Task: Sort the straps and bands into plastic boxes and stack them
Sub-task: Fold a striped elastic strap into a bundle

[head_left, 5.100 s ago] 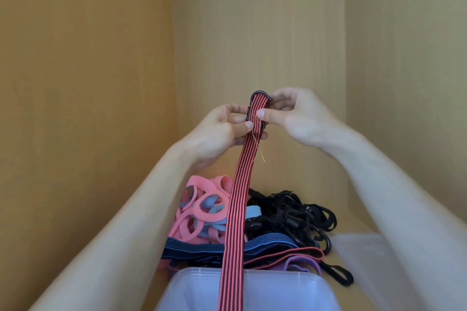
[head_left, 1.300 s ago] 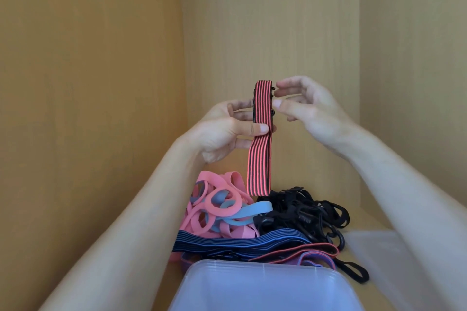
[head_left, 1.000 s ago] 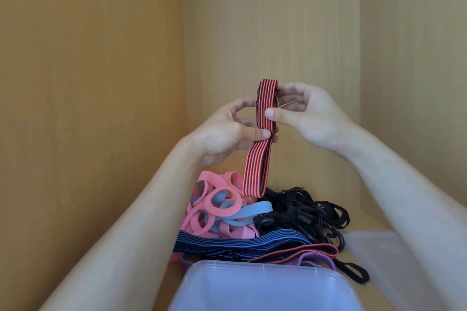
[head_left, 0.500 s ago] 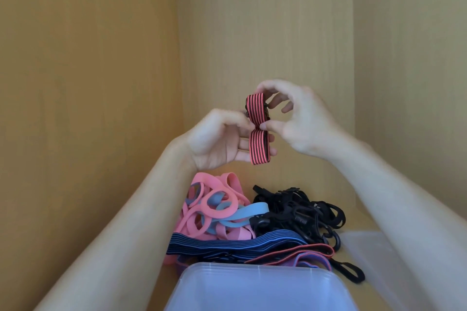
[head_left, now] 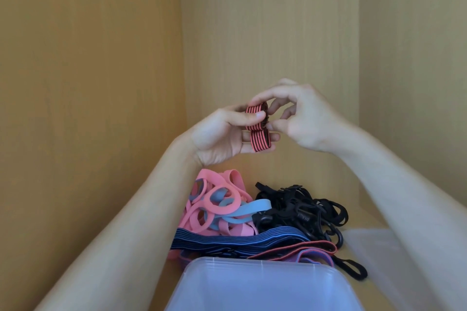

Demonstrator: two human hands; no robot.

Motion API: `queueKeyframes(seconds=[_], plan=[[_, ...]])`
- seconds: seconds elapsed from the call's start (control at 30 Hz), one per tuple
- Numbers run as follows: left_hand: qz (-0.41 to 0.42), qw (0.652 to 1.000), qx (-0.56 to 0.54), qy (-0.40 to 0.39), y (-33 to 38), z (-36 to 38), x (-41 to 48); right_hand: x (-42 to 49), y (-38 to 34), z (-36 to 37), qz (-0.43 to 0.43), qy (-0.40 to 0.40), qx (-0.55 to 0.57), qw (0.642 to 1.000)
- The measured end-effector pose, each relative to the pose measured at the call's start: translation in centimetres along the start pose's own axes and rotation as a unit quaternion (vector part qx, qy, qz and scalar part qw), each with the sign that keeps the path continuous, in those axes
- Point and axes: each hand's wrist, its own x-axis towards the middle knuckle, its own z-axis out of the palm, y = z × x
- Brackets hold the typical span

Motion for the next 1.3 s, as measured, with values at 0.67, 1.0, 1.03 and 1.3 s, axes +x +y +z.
queueKeyframes(seconds=[0.67,1.0,1.03,1.3], plan=[[0.003,0.988,0.147,0.050,-0.9,0.3,0.1,-0.1,2.1,0.0,0.087,0.019,0.006,0.996],[0.028,0.935,0.334,0.116,-1.0,0.6,0.3,-0.4,2.6,0.3,0.085,0.033,-0.026,0.995],[0.038,0.923,0.357,0.142,-1.0,0.6,0.4,-0.4,2.7,0.4,0.084,0.045,-0.045,0.994],[0.103,0.869,0.412,0.254,0.0,0.6,-0.1,-0.2,2.8,0.5,0.190,0.070,0.084,0.976]])
